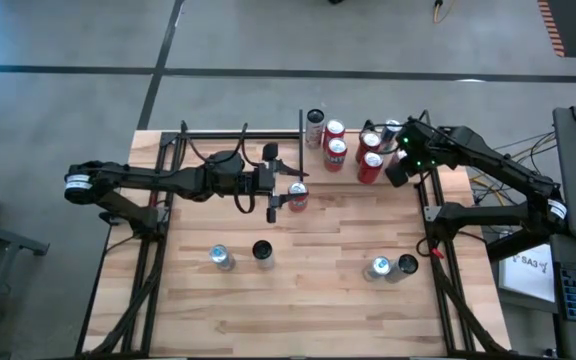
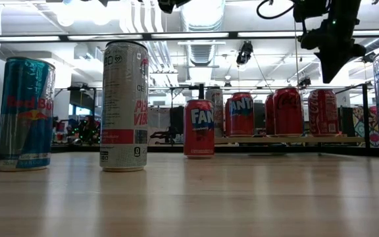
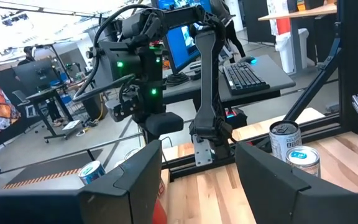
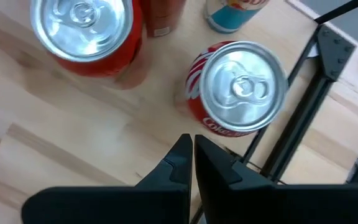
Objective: Place canned beverage on shelf
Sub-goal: Put the red white soda can on the shelf
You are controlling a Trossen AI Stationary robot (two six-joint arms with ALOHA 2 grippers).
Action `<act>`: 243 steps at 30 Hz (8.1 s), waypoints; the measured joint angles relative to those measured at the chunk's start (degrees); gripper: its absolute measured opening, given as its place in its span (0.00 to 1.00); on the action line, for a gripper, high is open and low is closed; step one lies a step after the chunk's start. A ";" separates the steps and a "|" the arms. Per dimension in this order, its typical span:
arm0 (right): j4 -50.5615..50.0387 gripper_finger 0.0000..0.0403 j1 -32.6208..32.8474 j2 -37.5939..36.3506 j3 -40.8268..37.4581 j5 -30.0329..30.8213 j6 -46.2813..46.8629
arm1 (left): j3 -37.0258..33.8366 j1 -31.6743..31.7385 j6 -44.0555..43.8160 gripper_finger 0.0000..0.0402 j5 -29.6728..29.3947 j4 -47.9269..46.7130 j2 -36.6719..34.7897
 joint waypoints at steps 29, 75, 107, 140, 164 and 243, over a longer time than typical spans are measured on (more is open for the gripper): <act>-0.55 0.02 -0.10 0.00 -4.11 3.95 -2.88 | 0.00 0.00 -2.34 0.47 0.02 0.52 0.02; 0.31 0.02 -2.52 0.37 -2.89 7.74 -5.80 | 0.00 -0.07 -5.33 0.47 0.04 0.36 0.04; 4.83 0.02 -2.79 5.44 -0.24 0.56 -4.39 | 0.00 -0.07 -5.18 0.47 0.07 -1.83 0.04; -3.65 0.02 -2.79 5.95 5.50 4.60 -3.58 | 0.00 -0.07 -5.38 0.47 0.07 -1.93 0.04; 4.78 0.02 -2.79 10.67 5.49 8.08 -5.09 | 0.00 -0.08 -5.41 0.47 0.04 -2.15 0.04; -7.21 0.02 -2.76 8.56 6.11 -5.49 -6.85 | 0.00 -0.07 -6.64 0.47 0.03 -2.39 0.05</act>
